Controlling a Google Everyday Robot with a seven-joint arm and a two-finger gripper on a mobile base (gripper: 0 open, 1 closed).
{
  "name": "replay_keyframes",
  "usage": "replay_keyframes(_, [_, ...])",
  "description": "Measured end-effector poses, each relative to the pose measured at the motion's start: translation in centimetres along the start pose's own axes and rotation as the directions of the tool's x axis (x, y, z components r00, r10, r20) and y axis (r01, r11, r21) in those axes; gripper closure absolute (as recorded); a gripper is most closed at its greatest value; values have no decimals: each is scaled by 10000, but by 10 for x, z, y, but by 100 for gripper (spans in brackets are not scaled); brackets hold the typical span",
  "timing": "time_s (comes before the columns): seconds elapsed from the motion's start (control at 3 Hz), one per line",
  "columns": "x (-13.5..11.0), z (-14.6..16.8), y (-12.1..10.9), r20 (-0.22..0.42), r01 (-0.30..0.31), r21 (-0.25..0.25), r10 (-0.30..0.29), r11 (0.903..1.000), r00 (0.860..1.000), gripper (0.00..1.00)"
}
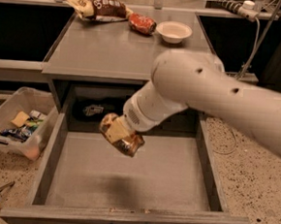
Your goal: Pick orange can from top drawer and place on counter
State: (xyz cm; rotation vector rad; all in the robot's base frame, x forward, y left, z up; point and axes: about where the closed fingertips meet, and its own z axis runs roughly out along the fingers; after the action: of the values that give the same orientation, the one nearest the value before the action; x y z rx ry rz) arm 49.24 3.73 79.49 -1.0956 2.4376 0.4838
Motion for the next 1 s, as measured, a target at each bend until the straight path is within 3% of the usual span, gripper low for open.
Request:
replay_keyframes(0.33, [-25, -25, 0, 284, 668, 37, -669, 9978, 9974, 100])
replay_keyframes(0.67, [-25, -25, 0, 284, 669, 39, -670, 9978, 9973, 100])
replay_keyframes(1.0, [-51, -43, -21, 437, 1044, 869, -1085, 9907, 9931, 100])
